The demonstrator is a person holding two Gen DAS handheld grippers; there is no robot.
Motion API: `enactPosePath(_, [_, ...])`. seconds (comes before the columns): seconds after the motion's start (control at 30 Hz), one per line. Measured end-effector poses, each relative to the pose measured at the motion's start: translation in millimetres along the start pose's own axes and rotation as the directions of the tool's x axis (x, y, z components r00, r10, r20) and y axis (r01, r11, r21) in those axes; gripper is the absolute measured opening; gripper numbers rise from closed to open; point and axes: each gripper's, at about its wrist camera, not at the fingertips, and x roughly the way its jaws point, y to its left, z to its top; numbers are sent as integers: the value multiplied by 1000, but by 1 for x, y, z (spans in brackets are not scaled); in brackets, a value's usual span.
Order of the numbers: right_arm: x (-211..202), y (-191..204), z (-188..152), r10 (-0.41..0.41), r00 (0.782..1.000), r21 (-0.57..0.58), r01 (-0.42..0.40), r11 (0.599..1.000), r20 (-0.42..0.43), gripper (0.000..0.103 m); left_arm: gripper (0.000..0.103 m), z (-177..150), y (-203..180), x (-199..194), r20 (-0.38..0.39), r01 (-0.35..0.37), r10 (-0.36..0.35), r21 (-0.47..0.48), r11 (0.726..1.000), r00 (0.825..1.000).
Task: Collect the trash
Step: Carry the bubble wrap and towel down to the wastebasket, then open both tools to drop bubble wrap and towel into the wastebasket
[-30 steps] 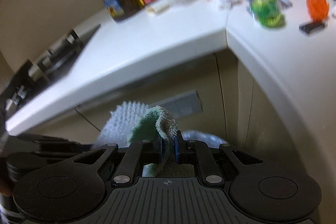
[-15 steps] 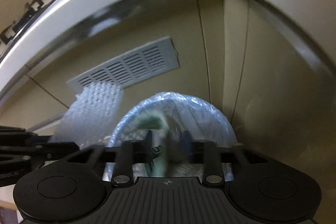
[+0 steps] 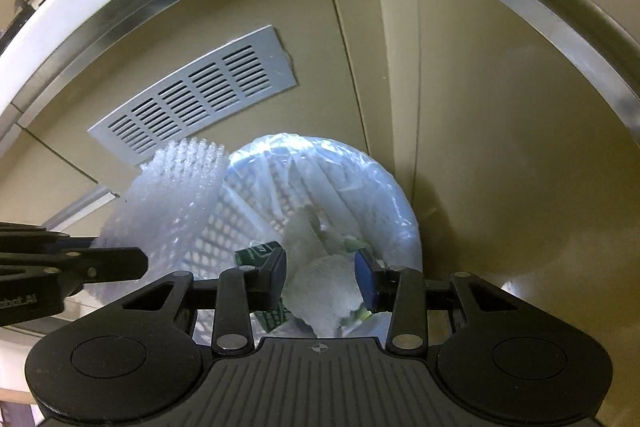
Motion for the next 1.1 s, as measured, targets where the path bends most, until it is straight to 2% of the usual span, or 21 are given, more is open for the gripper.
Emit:
enactPosePath(0.2, [-4, -3, 0, -1, 1000, 15, 1, 1000, 6, 40, 16, 4, -8, 17, -11, -3, 3, 17, 1000, 1000])
enactPosePath(0.23, [-4, -4, 0, 0, 1000, 19, 0, 1000, 7, 40, 19, 5, -10, 19, -4, -3, 3, 18, 1000, 1000])
enactPosePath(0.33, [-5, -7, -1, 5, 1000, 28, -5, 1000, 8, 40, 46, 8, -13, 26, 17, -14, 14, 18, 1000, 1000])
enactPosePath(0.37, [-6, -7, -1, 5, 1000, 29, -6, 1000, 8, 40, 49, 9, -14, 27, 20, -16, 16, 19, 1000, 1000])
enactPosePath(0.57, [-8, -10, -2, 21, 1000, 39, -21, 999, 5, 40, 49, 8, -14, 29, 7, -26, 26, 14, 1000, 1000])
enactPosePath(0.8, [-15, -6, 0, 53, 999, 25, -53, 998, -2, 40, 49, 1, -3, 14, -1, -52, 52, -15, 999, 999])
enactPosePath(1.1, [-38, 7, 4, 103, 995, -16, -103, 995, 5, 40, 49, -2, 2, -21, 45, -93, 96, -69, 993, 994])
